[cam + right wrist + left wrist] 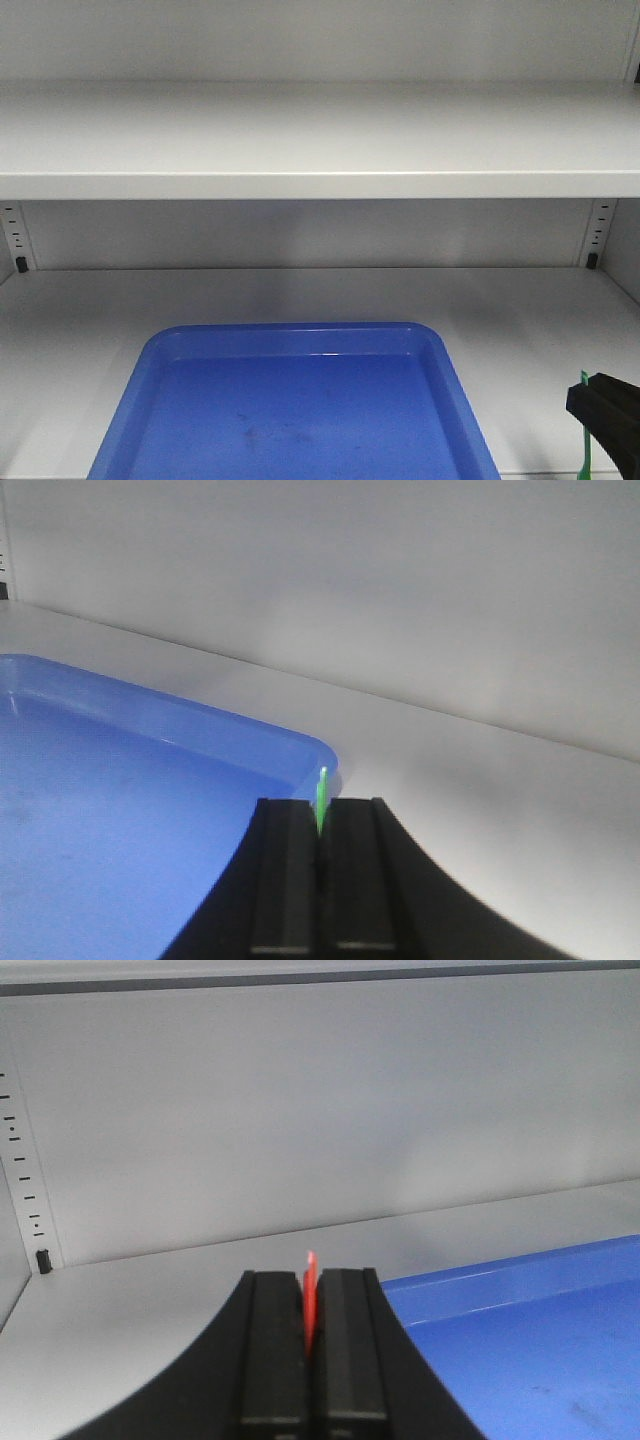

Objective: Sort red and green spoons into left cabinet
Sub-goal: 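Approach the blue tray on the cabinet shelf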

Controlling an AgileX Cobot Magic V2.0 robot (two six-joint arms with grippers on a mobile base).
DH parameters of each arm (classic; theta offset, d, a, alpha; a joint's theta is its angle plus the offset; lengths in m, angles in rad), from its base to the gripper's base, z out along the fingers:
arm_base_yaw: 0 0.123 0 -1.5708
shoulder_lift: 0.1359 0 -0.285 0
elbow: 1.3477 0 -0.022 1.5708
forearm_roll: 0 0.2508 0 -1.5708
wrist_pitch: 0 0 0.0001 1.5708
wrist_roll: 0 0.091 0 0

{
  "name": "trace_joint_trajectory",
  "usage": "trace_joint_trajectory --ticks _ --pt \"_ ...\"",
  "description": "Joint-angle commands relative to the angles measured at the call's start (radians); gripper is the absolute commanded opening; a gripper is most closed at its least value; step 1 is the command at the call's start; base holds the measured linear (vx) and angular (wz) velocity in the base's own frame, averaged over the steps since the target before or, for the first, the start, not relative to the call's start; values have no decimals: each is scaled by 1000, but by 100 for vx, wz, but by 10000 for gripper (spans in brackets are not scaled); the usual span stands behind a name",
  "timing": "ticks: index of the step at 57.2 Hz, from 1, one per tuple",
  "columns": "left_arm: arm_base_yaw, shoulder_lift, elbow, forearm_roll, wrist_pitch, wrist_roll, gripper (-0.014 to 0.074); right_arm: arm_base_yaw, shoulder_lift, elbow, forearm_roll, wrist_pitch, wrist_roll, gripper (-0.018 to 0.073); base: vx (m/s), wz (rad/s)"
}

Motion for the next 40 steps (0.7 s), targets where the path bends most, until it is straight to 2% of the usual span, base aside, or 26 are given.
trace_joint_trajectory --ticks 1,32,37,40 --pt "-3 0 -27 -10 -68 -5 -6 -3 -6 -31 24 -43 -3 -6 0 0" --pt "-3 0 -27 -10 -78 -7 -6 -3 -6 -31 24 -65 -2 -6 0 0" --pt "-3 0 -27 -10 -128 -15 -6 -3 -6 -31 24 -65 -2 -6 0 0" --pt "-3 0 -27 -10 -208 -15 -6 -3 -6 -33 29 -67 -2 -6 0 0"
